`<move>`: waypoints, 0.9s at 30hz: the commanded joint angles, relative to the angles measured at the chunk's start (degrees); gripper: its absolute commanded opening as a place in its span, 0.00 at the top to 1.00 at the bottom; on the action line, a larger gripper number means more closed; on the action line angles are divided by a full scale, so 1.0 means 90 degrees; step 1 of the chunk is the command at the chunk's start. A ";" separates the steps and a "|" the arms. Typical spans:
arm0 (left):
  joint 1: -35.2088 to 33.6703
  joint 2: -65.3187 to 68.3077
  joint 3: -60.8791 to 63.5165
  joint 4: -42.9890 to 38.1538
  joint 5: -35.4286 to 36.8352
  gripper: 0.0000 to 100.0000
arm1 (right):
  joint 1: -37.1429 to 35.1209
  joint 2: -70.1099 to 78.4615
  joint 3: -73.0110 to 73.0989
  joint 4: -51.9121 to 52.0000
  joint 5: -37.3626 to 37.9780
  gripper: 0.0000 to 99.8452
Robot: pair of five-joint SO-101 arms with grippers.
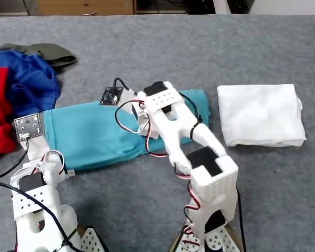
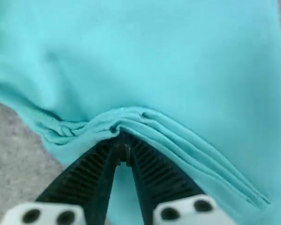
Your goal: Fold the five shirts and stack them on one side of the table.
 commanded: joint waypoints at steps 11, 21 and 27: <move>0.0068 -0.0044 -0.0010 -0.0107 -0.0020 0.98 | 0.0474 -0.1597 -0.1324 0.0996 -0.0039 1.00; 0.0078 -0.0034 -0.0127 -0.0039 -0.0059 0.98 | 0.2222 -0.2711 -0.0376 0.1280 0.0313 1.00; 0.0049 -0.0034 -0.0752 0.0987 -0.0020 0.98 | 0.2603 -0.3316 0.1392 -0.0068 0.0029 1.00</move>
